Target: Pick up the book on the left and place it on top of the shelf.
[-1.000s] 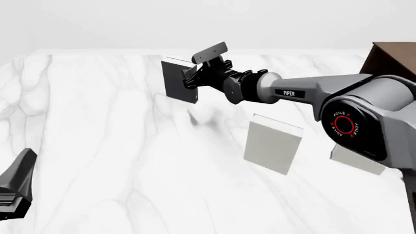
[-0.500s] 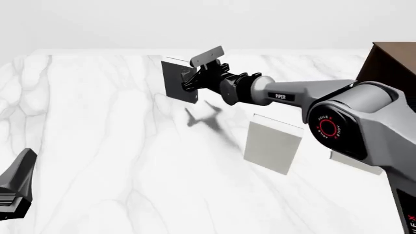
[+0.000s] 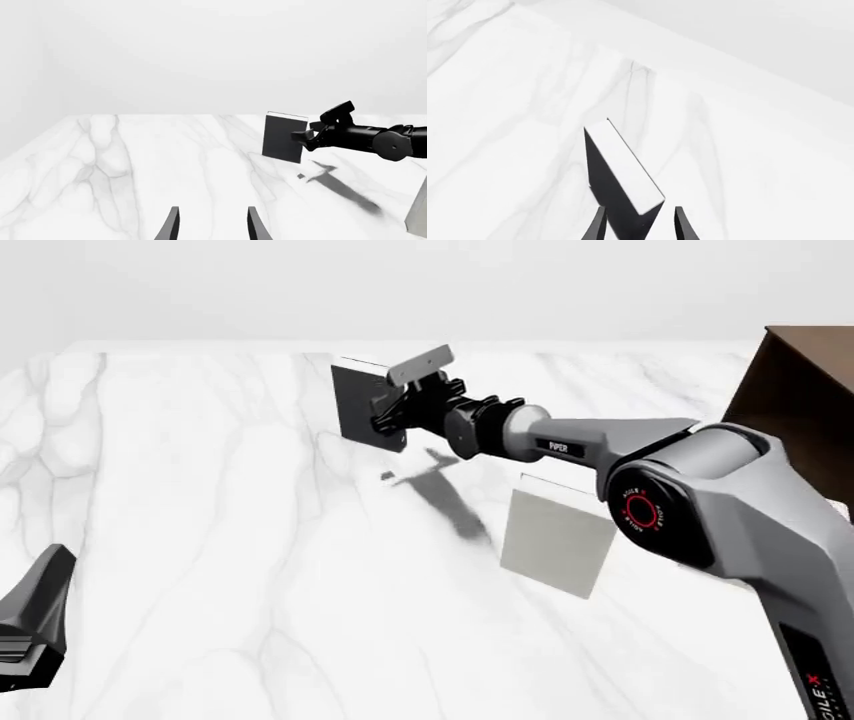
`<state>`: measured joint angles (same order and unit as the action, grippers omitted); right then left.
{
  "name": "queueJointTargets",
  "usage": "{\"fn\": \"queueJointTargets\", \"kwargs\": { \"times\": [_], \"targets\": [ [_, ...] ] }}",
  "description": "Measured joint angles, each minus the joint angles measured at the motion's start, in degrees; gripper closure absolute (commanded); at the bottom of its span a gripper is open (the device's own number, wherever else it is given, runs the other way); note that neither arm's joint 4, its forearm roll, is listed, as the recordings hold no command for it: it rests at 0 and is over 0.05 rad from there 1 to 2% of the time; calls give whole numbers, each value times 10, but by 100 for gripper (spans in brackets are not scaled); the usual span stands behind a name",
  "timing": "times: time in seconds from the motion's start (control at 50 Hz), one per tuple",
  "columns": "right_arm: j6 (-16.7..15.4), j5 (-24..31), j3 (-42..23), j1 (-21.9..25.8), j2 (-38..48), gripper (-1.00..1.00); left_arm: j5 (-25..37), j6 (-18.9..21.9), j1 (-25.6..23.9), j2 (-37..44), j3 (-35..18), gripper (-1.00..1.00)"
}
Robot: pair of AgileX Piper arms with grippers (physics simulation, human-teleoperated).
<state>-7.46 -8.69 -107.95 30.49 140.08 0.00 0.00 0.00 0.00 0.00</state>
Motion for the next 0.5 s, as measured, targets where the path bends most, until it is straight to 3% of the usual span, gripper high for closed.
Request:
{"fn": "queueJointTargets", "kwargs": {
  "times": [0.5],
  "targets": [
    [2, 30, -66, 1, 50, -100, 0, 0, 0, 0, 0, -100]
  ]
}}
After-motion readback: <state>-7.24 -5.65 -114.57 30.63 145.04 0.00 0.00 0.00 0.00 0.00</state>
